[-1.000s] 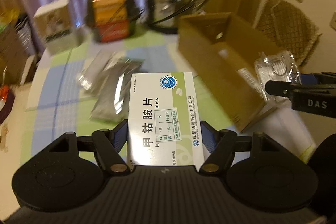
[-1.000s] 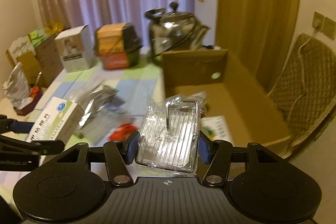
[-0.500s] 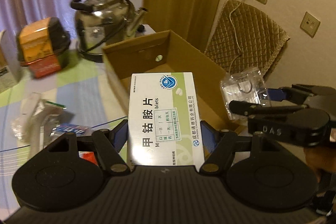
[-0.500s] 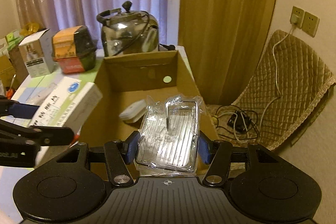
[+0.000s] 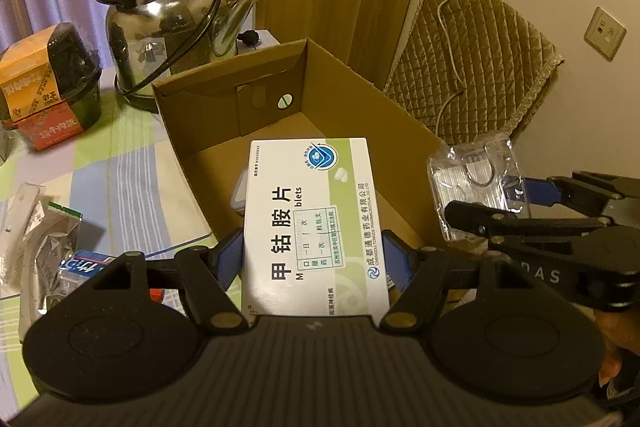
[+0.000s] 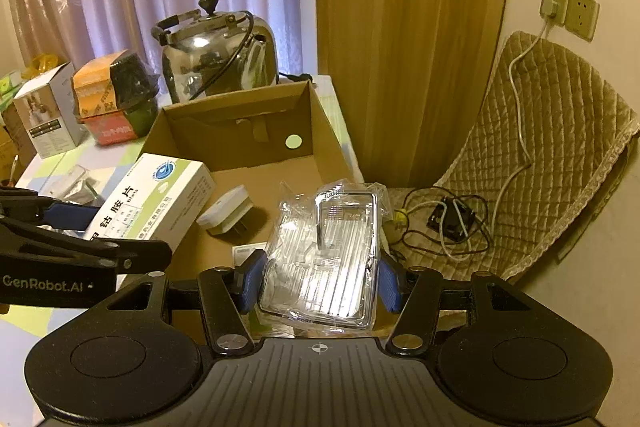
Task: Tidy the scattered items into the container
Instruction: 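Carry the medicine box with the left tool while the right tool carries the wrapped rack to the cardboard box, then lower the medicine box into the cardboard box and open the left tool, then lower the wrapped rack into the cardboard box and open the right tool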
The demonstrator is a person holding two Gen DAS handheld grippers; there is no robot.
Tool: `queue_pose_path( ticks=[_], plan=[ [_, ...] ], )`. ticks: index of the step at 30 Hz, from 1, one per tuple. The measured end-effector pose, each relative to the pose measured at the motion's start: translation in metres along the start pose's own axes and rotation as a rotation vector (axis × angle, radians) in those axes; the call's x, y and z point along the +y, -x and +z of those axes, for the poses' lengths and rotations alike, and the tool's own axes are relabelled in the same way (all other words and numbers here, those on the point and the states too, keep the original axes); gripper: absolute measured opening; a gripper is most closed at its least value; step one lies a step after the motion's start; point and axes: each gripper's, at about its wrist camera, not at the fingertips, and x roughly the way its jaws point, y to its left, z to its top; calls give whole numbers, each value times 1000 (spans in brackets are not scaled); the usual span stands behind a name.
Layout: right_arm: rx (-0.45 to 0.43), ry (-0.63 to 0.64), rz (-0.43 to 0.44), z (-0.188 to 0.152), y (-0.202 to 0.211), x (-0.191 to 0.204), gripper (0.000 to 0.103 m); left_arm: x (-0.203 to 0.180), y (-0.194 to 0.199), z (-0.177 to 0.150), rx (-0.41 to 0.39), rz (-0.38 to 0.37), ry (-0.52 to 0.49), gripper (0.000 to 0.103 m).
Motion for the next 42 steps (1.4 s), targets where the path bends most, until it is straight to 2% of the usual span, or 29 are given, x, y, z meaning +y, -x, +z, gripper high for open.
queue_pose_path(
  ticks=[6, 26, 42],
  plan=[
    [5, -5, 4, -2, -4, 0, 59, 4, -1, 1, -1, 17, 1, 69],
    [2, 37, 43, 5, -9, 23, 59, 46, 38, -21, -42, 71, 83, 69],
    [-16, 91, 75, 13, -12, 42, 59, 57, 47, -25, -54, 85, 105, 70]
  ],
)
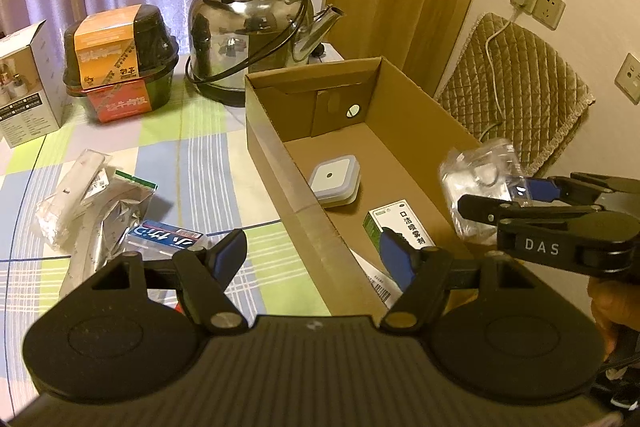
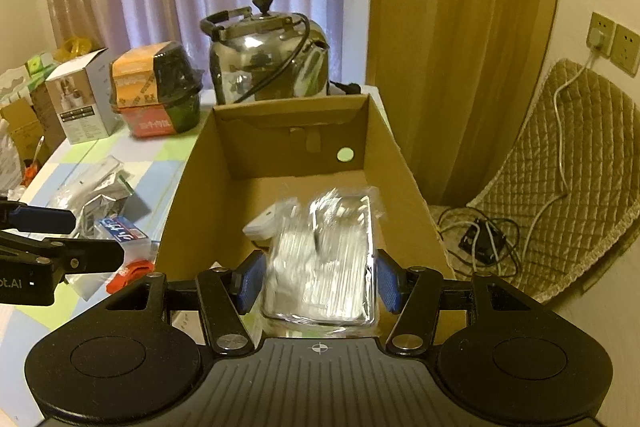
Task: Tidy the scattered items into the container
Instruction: 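Lower the wrapped rack into the cardboard box and open the right tool, then withdraw both open tools from the cardboard box toward the table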
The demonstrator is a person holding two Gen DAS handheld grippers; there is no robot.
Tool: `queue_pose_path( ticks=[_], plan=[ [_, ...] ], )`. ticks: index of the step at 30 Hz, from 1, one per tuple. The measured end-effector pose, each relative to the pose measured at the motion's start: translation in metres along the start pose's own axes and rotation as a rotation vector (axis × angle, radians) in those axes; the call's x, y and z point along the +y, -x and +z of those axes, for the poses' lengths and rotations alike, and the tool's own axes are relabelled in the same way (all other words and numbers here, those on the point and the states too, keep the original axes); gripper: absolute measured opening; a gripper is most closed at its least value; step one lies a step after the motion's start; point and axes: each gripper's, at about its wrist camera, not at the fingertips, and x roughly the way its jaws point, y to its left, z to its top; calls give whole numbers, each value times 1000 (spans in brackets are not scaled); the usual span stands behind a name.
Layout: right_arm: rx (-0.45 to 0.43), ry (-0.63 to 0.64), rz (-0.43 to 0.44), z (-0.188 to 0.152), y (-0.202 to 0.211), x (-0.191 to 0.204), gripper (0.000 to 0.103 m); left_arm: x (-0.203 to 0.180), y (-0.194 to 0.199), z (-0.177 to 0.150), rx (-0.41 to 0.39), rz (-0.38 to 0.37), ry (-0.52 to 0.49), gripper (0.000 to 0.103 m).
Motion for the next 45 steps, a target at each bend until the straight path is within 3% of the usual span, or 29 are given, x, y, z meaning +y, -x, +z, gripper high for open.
queue_pose_path(
  ticks=[31, 45],
  plan=[
    [26, -44, 2, -22, 31, 17, 60, 47, 45, -45, 10, 61, 106, 76],
    [-1, -34, 78, -28, 56, 58, 60, 90, 82, -88, 26, 141, 159, 76]
  ],
)
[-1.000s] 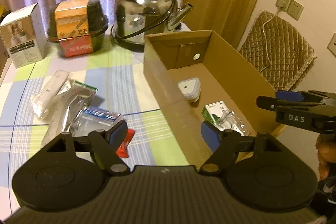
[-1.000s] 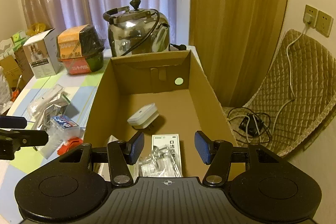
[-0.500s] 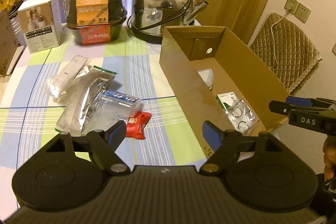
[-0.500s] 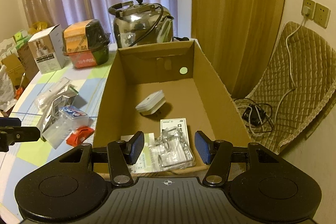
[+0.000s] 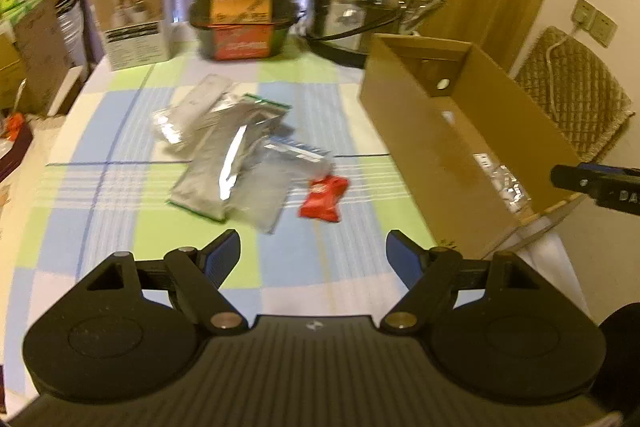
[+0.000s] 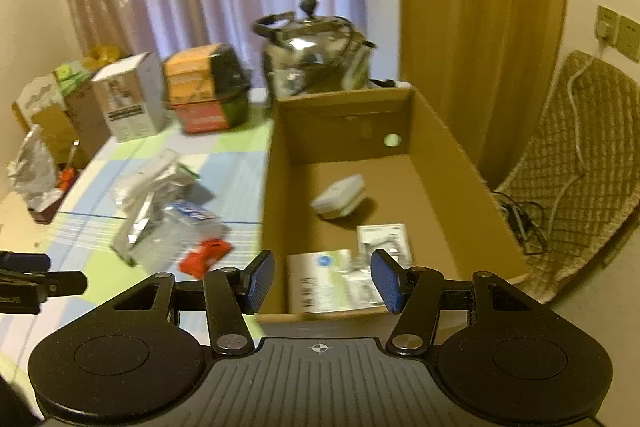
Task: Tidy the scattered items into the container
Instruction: 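Withdraw both open tools from the cardboard box toward the table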
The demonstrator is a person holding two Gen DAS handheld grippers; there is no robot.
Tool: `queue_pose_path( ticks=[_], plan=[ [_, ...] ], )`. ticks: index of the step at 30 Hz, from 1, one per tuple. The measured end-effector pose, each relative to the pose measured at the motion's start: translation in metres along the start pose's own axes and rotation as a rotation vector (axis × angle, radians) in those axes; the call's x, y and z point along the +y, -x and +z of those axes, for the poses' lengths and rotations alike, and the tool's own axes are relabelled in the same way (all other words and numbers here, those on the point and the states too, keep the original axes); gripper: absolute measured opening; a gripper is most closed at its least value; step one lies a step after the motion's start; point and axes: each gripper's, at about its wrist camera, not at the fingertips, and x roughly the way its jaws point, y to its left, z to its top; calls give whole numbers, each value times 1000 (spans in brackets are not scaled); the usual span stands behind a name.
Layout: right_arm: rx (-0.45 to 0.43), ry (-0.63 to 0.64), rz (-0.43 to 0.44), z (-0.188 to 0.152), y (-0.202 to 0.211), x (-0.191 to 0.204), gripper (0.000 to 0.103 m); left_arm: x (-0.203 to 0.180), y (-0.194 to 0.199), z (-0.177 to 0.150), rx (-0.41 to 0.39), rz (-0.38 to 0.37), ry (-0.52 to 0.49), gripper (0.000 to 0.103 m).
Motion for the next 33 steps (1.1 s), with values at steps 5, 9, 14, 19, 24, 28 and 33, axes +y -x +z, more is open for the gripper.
queue_pose_path(
  ticks=[5, 9, 14, 19, 24, 28, 33],
  plan=[
    [-48, 43, 58, -4, 11, 30, 103, 26, 11, -10, -1, 38, 32, 77],
    [-32, 100, 118, -7, 13, 57, 103, 44, 16, -16, -2, 67, 57, 77],
    [-8, 145, 161, -12, 9, 84, 103, 64, 21, -23, -3, 97, 79, 78],
    [28, 176, 189, -18, -1, 103, 103, 80, 21, -27, -1, 114, 97, 79],
    [60, 196, 201, -21, -13, 114, 103, 93, 16, -28, 7, 123, 109, 80],
    [87, 216, 206, -23, -25, 119, 103, 97, 9, -26, 12, 119, 112, 80],
    [121, 242, 213, -27, -40, 125, 103, 101, 1, -25, 17, 102, 118, 80]
  ],
)
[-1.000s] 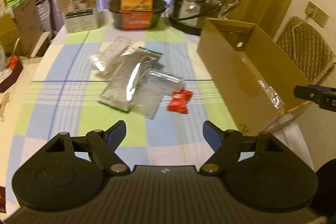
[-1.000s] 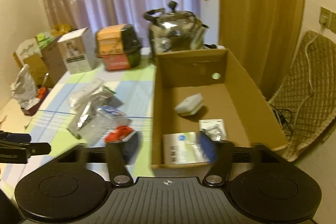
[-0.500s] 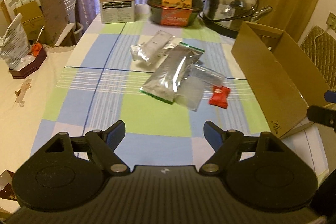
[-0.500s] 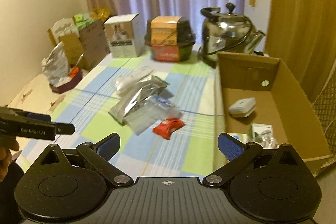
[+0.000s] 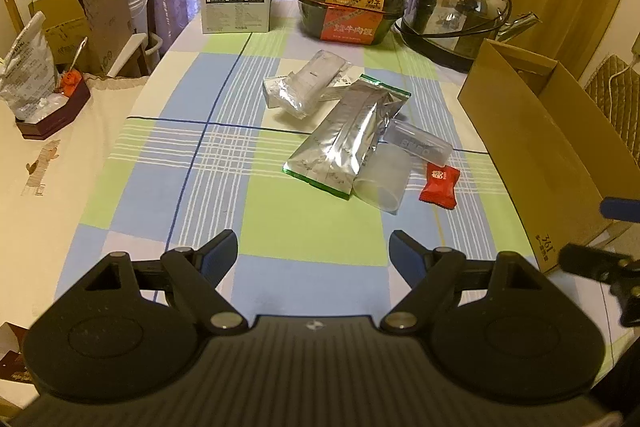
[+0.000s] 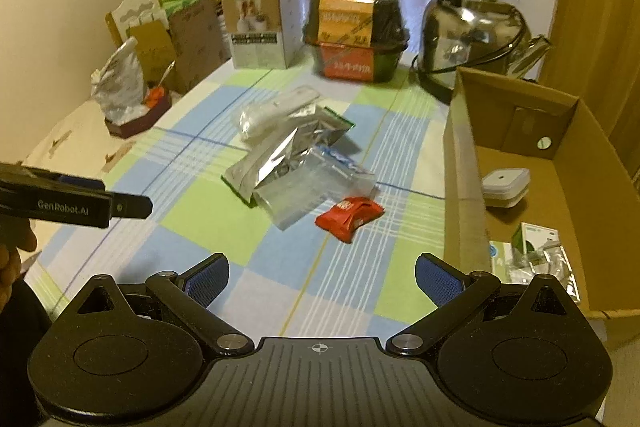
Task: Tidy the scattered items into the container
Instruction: 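Withdraw both open tools from the cardboard box toward the table, then grasp the red snack packet with the right tool while the left tool grasps the clear plastic cup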
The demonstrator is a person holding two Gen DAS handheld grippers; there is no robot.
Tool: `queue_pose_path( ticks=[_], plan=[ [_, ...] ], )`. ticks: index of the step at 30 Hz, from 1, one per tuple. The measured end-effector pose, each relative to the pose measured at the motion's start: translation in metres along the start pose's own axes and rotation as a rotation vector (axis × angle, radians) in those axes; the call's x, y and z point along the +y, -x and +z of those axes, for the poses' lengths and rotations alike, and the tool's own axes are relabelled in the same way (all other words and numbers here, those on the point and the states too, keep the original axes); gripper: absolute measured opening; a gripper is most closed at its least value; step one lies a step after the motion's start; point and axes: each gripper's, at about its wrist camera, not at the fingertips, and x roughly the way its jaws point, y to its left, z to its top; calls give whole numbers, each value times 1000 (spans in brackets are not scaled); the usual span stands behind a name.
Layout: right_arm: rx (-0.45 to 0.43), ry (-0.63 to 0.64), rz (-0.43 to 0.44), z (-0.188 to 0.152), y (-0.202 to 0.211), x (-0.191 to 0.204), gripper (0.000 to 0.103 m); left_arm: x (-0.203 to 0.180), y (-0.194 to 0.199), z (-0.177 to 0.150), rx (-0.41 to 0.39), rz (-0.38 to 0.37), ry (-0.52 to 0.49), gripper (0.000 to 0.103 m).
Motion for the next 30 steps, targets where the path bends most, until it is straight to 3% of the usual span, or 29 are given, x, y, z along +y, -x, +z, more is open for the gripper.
queue_pose_path(
  ticks=[11, 25, 26, 28, 30],
  plan=[
    [50, 5, -18, 9, -58, -5, 103, 7, -32, 11, 18, -29, -32, 80],
    [71, -112, -63, 26, -144, -33, 103, 0, -84, 9, 25, -86, -235, 78],
    [71, -122, -64, 26, -149, -34, 102, -2, -87, 8, 25, -97, -241, 78],
    [77, -139, -59, 27, -159, -38, 85, -6, -90, 8, 18, -116, -257, 77],
    [87, -157, -58, 27, -168, -42, 85, -12, -93, 7, 9, -137, -293, 77]
  ],
)
